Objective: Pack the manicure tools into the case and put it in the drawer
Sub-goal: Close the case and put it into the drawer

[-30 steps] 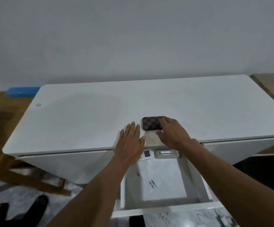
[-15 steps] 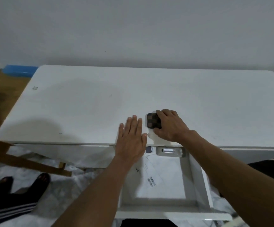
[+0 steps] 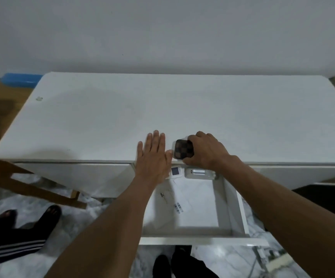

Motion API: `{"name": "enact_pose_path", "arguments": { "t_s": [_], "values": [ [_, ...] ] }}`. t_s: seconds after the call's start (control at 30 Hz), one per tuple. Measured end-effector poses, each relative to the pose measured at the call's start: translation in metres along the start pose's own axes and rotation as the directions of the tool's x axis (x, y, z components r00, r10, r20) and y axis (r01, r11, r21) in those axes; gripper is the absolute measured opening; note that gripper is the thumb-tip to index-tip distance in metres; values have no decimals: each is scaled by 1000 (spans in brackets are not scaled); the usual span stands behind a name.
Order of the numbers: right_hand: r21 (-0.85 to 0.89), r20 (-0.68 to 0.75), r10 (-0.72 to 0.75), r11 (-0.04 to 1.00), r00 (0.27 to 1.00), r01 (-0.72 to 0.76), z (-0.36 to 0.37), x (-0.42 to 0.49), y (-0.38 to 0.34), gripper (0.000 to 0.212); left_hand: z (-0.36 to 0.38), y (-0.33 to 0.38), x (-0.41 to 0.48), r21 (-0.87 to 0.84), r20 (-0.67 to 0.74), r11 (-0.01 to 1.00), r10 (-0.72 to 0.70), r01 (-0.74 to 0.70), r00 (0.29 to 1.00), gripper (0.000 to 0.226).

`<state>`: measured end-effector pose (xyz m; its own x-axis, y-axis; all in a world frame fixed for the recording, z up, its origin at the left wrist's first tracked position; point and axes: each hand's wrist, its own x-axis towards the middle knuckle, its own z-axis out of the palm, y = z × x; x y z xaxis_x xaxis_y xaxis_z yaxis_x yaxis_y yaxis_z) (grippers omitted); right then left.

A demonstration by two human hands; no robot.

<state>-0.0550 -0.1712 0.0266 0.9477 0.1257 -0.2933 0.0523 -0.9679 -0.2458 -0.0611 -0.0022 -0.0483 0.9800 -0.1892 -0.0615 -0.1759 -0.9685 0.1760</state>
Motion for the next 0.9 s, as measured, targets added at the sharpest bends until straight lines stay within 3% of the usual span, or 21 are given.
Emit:
{"name": "enact_pose_path", "arguments": {
  "t_s": [0.3, 0.9],
  "values": [
    [-60, -36, -17, 998, 999, 15, 41, -68, -6, 58, 4, -3, -7, -38, -6, 999, 24, -24, 1000, 59],
    [-24, 235, 77, 997, 969, -74, 155, -10, 20, 64, 28, -1, -11, -15, -233, 1000, 5, -9, 972, 59]
  ]
}}
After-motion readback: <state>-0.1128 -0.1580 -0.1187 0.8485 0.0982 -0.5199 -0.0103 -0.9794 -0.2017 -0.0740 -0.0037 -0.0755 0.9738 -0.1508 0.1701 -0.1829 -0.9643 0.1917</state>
